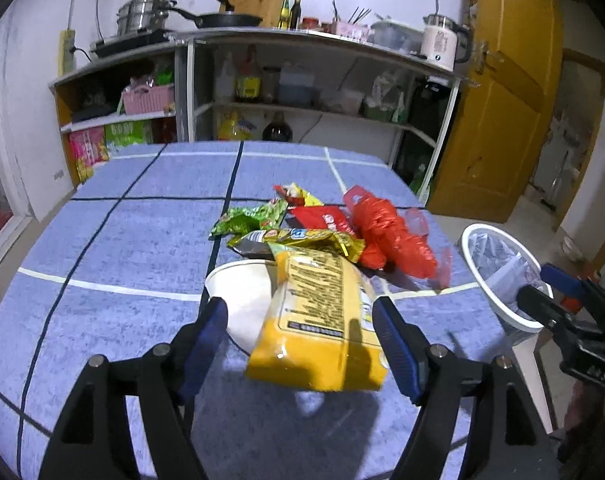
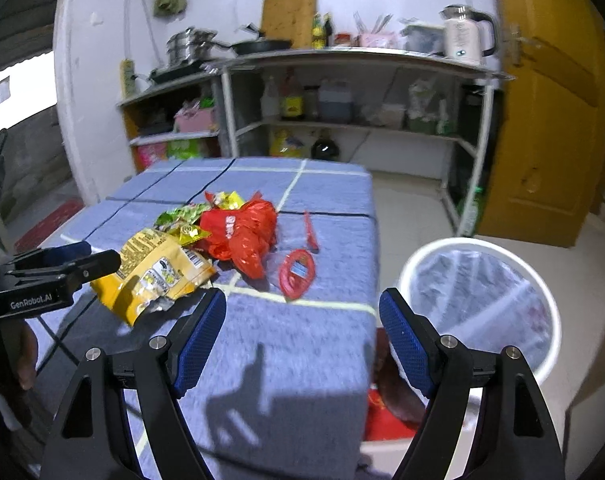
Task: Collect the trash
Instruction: 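Reach the left tool to the yellow chip bag and grasp it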
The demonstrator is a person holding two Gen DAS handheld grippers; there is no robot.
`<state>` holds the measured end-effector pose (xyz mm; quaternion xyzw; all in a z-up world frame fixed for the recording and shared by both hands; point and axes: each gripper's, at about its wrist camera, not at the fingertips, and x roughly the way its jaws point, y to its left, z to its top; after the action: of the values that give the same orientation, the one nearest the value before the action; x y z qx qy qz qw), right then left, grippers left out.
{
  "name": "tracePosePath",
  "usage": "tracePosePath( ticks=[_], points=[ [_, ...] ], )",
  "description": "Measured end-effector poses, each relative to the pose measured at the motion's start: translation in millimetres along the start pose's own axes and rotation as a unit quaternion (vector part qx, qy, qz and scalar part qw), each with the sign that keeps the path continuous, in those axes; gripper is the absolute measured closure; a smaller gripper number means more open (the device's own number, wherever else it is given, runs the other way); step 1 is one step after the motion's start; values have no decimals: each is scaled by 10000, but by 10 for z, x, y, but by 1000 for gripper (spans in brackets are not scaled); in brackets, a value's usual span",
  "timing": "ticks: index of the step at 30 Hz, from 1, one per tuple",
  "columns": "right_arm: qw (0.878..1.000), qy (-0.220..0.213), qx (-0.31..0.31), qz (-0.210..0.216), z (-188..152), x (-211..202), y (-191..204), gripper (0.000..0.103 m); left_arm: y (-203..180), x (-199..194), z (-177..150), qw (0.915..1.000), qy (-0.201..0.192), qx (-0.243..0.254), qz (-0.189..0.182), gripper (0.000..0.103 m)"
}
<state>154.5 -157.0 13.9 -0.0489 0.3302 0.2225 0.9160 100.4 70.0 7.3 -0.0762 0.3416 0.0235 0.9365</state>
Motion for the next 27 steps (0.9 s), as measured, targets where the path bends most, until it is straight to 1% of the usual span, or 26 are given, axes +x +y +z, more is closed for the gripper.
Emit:
tracePosePath(
  ticks=[2, 4, 6, 10, 12, 14, 15, 17, 19, 21, 23, 25, 26, 27],
  points=[
    [9996, 158, -67, 205, 54, 180, -8, 24, 25, 63, -10, 9999, 118, -50, -81, 27],
    [9985, 407, -273, 235, 113, 402, 0, 24, 42, 99, -29, 9997, 195, -88, -151, 27],
    [9974, 501, -380, 361, 141, 530, -13, 24, 56, 129, -43, 9994, 257, -105, -203, 27],
    [9941, 718, -697, 409, 183, 773, -37, 24, 87, 205, -63, 9983, 407, -180, -375, 27],
    [9922, 828, -816, 452, 191, 864, -39, 24, 81, 215, -73, 9985, 391, -151, -351, 27],
    [9906, 916, -876, 513, 195, 954, -55, 24, 77, 224, -68, 9984, 402, -168, -372, 37],
    [9899, 968, -895, 524, 201, 1001, -64, 24, 78, 227, -62, 9984, 400, -160, -361, 40],
    [9891, 1006, -911, 569, 211, 1042, -77, 24, 63, 221, -70, 9987, 370, -106, -322, 54],
    [9884, 1009, -971, 591, 225, 1065, -73, 24, 60, 217, -78, 9988, 362, -100, -312, 62],
    [9883, 1044, -962, 562, 238, 1092, -84, 24, 76, 200, -72, 9987, 335, -131, -373, 67],
    [9882, 1090, -825, 685, 257, 1107, -108, 24, 84, 175, -64, 9986, 292, -143, -423, 76],
    [9877, 1150, -708, 785, 274, 1131, -131, 40, 87, 151, -62, 9982, 258, -140, -520, 81],
    [9875, 1192, -657, 796, 273, 1130, -141, 53, 84, 139, -68, 9981, 243, -136, -555, 84],
    [9879, 1177, -630, 785, 272, 1117, -150, 55, 83, 124, -71, 9978, 227, -136, -602, 84]
  ],
)
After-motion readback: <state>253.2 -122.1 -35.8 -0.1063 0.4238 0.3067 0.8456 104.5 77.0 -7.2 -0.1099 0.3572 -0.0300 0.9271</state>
